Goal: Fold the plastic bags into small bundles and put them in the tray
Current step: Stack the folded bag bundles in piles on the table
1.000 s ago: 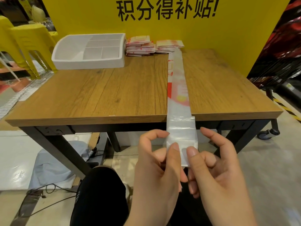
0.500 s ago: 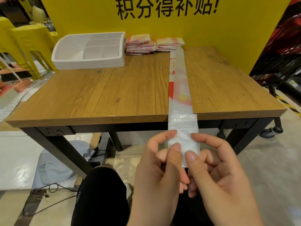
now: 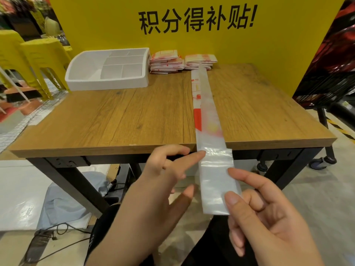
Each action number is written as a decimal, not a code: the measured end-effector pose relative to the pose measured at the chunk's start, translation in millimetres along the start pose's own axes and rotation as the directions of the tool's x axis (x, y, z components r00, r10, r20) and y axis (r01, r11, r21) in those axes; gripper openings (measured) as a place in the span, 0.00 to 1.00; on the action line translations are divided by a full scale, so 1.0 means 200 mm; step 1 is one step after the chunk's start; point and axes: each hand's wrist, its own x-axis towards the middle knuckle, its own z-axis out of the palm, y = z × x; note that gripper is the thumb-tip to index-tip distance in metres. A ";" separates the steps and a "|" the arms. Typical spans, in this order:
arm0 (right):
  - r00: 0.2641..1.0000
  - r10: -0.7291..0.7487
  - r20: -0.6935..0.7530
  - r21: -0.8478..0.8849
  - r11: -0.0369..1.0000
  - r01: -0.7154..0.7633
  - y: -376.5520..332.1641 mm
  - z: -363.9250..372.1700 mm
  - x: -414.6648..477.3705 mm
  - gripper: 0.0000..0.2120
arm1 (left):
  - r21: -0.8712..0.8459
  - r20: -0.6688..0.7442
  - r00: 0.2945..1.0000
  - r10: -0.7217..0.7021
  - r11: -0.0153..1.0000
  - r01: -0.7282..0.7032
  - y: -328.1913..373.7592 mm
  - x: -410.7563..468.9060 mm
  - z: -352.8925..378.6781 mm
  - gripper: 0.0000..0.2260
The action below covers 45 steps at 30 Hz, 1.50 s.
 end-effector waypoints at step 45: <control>0.980 -0.193 -0.041 -0.392 0.906 0.162 -0.03 -0.01 0.27 0.09 | -0.772 0.107 0.729 -0.676 0.406 0.489 0.13 0.15 0.16 0.11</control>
